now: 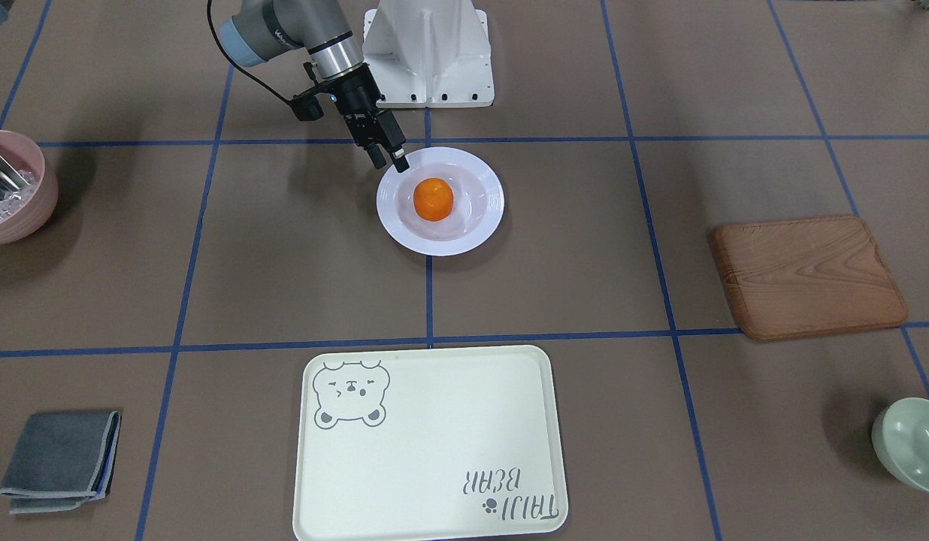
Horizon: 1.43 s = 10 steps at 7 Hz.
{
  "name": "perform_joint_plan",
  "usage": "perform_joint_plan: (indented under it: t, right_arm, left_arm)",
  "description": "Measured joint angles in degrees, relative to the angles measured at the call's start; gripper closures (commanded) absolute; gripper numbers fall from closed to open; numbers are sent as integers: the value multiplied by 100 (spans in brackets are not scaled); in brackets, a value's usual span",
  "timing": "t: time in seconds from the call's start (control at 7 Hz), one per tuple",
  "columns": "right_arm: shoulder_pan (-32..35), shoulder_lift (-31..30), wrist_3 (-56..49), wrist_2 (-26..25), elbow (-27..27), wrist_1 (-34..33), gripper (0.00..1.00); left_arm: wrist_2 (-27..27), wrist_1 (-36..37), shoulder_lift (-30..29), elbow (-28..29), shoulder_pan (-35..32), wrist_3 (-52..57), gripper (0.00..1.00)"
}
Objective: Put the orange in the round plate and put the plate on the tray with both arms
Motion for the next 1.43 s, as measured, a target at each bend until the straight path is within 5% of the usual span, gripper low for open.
perform_joint_plan:
  t: [0.14,1.43]
  right_arm:
    - [0,60,75,-27,-74,-2,100]
    - [17,119,275,-1274,-196,1116,100]
  left_arm:
    - [0,0,0,-4,-9,-1,2]
    - [-6,14,323,-315,-151,-57,2]
